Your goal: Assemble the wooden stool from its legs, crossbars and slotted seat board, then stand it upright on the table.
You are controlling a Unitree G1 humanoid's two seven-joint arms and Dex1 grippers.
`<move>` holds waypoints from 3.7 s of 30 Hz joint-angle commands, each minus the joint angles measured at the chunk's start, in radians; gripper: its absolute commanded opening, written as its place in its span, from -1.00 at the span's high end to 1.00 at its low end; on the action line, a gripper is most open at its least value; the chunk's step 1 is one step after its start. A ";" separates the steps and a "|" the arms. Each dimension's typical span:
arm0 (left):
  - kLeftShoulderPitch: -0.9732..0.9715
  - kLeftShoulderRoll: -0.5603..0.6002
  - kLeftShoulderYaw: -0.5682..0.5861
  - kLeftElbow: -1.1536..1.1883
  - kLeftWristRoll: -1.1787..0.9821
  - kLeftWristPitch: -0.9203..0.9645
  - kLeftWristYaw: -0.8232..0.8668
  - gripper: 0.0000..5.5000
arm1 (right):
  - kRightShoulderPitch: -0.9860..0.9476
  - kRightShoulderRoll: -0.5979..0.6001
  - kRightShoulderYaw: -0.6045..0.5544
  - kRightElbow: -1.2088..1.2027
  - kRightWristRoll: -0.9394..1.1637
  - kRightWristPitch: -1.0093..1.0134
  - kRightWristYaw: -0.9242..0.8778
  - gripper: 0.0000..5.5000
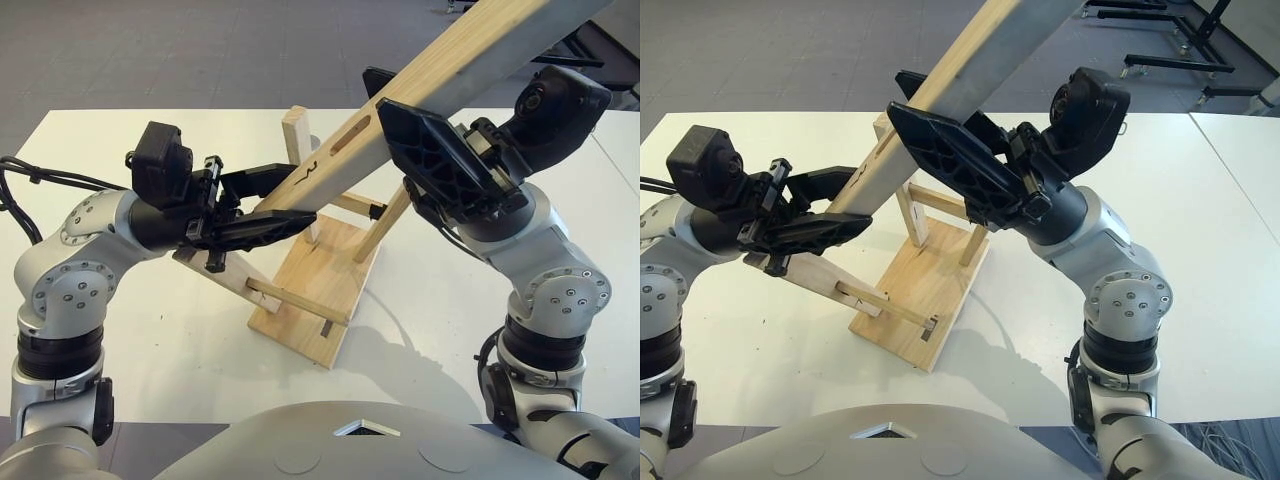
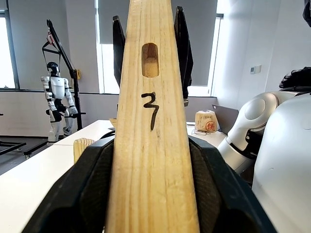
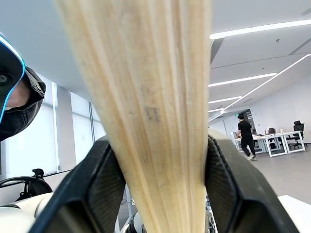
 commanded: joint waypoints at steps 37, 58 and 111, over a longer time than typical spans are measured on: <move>-0.240 0.109 0.198 0.233 0.016 0.055 0.091 -0.24 | 0.762 -0.034 0.108 -0.191 -0.737 -0.386 0.221 0.25; -0.394 0.169 0.146 0.582 0.155 0.174 -0.091 -0.24 | 1.050 0.079 0.560 0.017 -1.167 -1.019 0.193 0.25; 0.345 -0.255 0.234 -0.119 -0.022 -0.036 0.518 -0.24 | 0.693 -0.295 0.148 -0.060 -0.684 -0.789 0.288 0.25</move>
